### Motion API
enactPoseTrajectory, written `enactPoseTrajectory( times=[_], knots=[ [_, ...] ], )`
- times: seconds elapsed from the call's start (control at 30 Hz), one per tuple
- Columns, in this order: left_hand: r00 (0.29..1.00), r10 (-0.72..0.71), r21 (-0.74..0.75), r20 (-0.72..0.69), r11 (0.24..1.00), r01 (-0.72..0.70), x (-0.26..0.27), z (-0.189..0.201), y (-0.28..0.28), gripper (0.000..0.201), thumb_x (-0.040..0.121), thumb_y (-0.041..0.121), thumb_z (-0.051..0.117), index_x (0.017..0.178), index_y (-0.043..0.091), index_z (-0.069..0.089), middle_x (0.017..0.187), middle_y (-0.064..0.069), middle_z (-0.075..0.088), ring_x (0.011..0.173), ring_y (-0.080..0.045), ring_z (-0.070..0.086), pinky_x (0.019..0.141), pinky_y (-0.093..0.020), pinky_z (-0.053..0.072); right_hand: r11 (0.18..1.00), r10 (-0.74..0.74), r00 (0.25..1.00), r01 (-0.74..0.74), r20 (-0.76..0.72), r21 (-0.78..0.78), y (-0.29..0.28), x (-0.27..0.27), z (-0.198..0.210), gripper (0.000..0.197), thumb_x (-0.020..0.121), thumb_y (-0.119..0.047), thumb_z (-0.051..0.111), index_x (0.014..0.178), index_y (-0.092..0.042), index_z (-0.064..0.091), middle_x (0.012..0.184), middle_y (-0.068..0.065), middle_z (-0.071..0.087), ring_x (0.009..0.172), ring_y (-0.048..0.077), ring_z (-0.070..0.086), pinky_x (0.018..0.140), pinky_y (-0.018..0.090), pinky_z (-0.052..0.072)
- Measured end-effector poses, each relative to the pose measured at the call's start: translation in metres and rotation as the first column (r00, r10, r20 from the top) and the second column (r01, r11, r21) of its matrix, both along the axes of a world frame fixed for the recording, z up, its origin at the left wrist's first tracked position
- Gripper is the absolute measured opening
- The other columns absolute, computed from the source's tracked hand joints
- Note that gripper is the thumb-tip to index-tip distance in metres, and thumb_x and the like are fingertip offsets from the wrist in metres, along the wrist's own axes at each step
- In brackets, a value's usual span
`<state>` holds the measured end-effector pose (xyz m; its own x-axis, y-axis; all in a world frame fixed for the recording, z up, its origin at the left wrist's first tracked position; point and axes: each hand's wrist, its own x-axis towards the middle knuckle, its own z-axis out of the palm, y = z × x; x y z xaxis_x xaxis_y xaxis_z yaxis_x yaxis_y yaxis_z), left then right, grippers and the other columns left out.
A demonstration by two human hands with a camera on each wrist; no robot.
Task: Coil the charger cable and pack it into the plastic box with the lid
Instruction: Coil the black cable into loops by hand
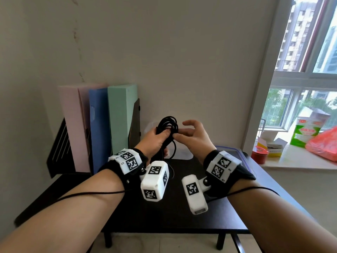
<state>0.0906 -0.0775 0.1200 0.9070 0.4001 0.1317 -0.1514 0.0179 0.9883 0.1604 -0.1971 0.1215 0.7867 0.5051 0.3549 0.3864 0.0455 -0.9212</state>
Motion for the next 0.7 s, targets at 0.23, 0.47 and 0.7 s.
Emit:
enactPoseTrajectory(
  times=[0.23, 0.47, 0.7],
  knots=[
    [0.999, -0.040, 0.018, -0.021, 0.999, 0.040, -0.003, 0.000, -0.001, 0.009, 0.088, 0.030, 0.054, 0.093, 0.025, 0.050, 0.073, -0.005, 0.053, 0.041, -0.012, 0.045, 0.044, -0.025, 0.041, 0.965, -0.142, 0.893, 0.222, 0.427, -0.143, 0.003, -0.005, -0.006, 0.020, 0.083, -0.037, 0.066, 0.087, -0.020, 0.056, 0.090, -0.007, 0.064, 0.075, 0.004, 0.055, 0.066, 0.016, 0.040],
    [0.999, -0.017, 0.111, -0.043, 0.994, 0.022, 0.003, -0.007, -0.001, 0.032, 0.088, 0.032, 0.053, 0.107, 0.008, 0.046, 0.048, 0.006, 0.062, 0.042, -0.015, 0.045, 0.043, -0.025, 0.041, 0.801, -0.066, 0.762, 0.426, 0.645, -0.421, 0.003, -0.005, 0.011, 0.026, 0.096, -0.039, 0.042, 0.083, -0.016, 0.043, 0.080, 0.002, 0.051, 0.072, 0.022, 0.048, 0.064, 0.032, 0.038],
    [0.945, -0.323, -0.114, -0.057, 0.942, 0.315, 0.000, -0.007, 0.011, 0.052, 0.068, 0.057, 0.059, 0.097, 0.015, 0.064, 0.088, 0.000, 0.073, 0.058, -0.011, 0.055, 0.064, -0.030, 0.047, 0.953, -0.086, 0.905, 0.196, 0.417, -0.230, 0.000, -0.001, 0.019, 0.022, 0.093, -0.021, 0.053, 0.072, -0.012, 0.053, 0.062, -0.002, 0.052, 0.055, 0.009, 0.049, 0.053, 0.014, 0.040]
  ],
)
